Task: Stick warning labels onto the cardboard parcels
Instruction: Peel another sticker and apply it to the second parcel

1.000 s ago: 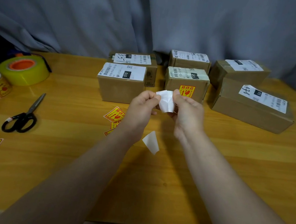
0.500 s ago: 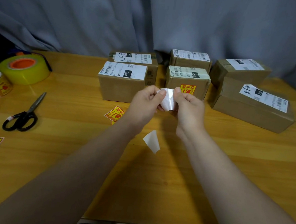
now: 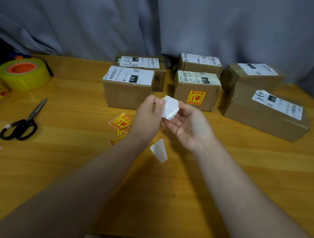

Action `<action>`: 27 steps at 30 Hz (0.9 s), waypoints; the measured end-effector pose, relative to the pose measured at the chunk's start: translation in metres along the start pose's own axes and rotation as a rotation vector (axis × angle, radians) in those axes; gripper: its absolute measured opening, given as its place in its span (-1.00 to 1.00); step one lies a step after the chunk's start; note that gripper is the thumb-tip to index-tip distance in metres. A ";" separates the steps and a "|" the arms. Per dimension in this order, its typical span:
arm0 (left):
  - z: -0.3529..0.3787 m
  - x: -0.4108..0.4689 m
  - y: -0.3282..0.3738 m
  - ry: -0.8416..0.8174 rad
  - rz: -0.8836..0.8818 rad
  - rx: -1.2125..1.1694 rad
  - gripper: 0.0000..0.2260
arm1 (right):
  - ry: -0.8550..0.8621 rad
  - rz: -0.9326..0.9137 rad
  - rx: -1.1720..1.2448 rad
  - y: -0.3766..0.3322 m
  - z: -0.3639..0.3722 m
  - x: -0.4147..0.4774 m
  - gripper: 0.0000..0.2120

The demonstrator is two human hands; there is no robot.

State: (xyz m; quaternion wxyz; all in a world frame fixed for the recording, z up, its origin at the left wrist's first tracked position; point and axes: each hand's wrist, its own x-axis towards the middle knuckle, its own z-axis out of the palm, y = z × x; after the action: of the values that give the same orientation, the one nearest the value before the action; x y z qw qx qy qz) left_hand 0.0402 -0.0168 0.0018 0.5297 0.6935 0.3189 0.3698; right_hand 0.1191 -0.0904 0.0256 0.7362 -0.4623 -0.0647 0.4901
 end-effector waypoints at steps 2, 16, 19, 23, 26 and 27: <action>0.001 0.002 -0.004 0.031 0.008 0.054 -0.79 | -0.024 0.024 0.058 0.000 -0.003 -0.001 -0.70; -0.019 0.008 0.007 -0.058 0.167 0.171 -0.79 | 0.032 -0.198 -0.608 -0.011 -0.011 -0.006 -0.85; -0.022 0.009 0.011 -0.090 0.176 0.181 -0.80 | -0.003 -0.216 -0.695 -0.020 -0.012 -0.007 -0.84; -0.025 0.010 0.014 -0.113 0.172 0.215 -0.80 | -0.033 -0.196 -0.723 -0.028 -0.014 -0.009 -0.85; -0.027 0.010 0.014 -0.129 0.169 0.242 -0.80 | -0.041 -0.184 -0.728 -0.032 -0.015 -0.010 -0.88; -0.028 0.010 0.014 -0.131 0.165 0.252 -0.80 | -0.040 -0.181 -0.729 -0.033 -0.016 -0.010 -0.89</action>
State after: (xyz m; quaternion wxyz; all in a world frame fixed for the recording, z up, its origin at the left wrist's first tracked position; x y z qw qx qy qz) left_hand 0.0226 0.0025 0.0220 0.4262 0.8009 0.2694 0.3232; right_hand 0.1443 -0.1110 0.0452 0.5621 -0.6767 -0.2898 0.3770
